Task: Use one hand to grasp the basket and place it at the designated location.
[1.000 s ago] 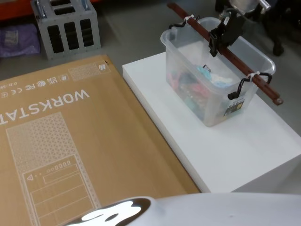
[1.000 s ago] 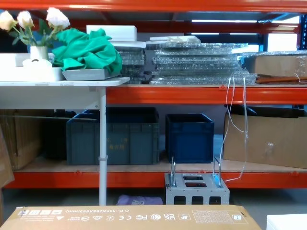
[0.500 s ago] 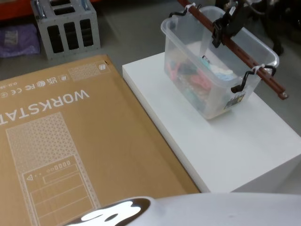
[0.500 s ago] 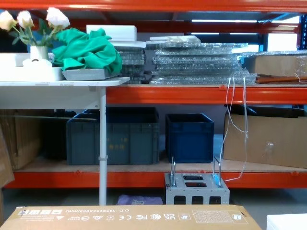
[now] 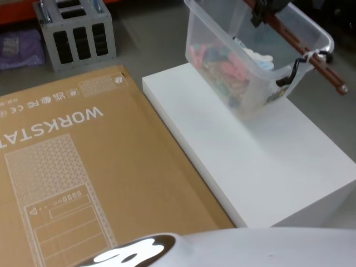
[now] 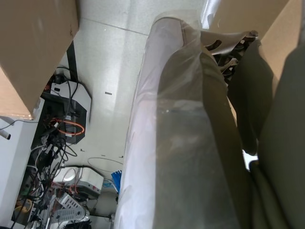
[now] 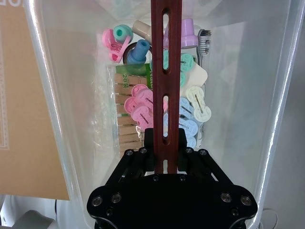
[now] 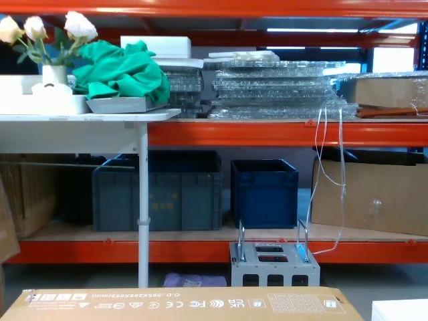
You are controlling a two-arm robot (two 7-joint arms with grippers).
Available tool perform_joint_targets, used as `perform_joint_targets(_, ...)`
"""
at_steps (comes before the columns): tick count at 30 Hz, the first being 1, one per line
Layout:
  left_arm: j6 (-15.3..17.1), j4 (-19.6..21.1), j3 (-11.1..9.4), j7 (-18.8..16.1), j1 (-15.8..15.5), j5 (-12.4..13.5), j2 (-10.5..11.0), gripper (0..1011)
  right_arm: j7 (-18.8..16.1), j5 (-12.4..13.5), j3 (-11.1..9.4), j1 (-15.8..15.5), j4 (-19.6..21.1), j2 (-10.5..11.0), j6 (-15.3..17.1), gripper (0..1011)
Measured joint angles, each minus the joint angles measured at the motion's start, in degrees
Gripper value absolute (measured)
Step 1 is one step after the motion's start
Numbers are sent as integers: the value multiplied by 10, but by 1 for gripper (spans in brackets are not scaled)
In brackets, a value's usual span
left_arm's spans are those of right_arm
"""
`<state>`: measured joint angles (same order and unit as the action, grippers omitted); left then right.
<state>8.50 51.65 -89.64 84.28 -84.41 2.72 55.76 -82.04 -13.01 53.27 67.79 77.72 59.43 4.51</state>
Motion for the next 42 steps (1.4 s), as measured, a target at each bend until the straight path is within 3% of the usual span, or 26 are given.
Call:
perform_joint_targets(9,0,0,0,0,0,0,0,0,0,-2,-17,16,48,6,-9,235)
perform_joint_targets(19,0,0,0,0,0,0,0,0,-2,-11,-18,30,98,-4,-32,237)
perform_joint_targets(27,0,0,0,0,0,0,0,0,-13,-6,-7,43,131,-18,-63,237)
perform_joint_targets(42,0,0,0,0,0,0,0,0,-48,47,26,61,175,-59,-147,237)
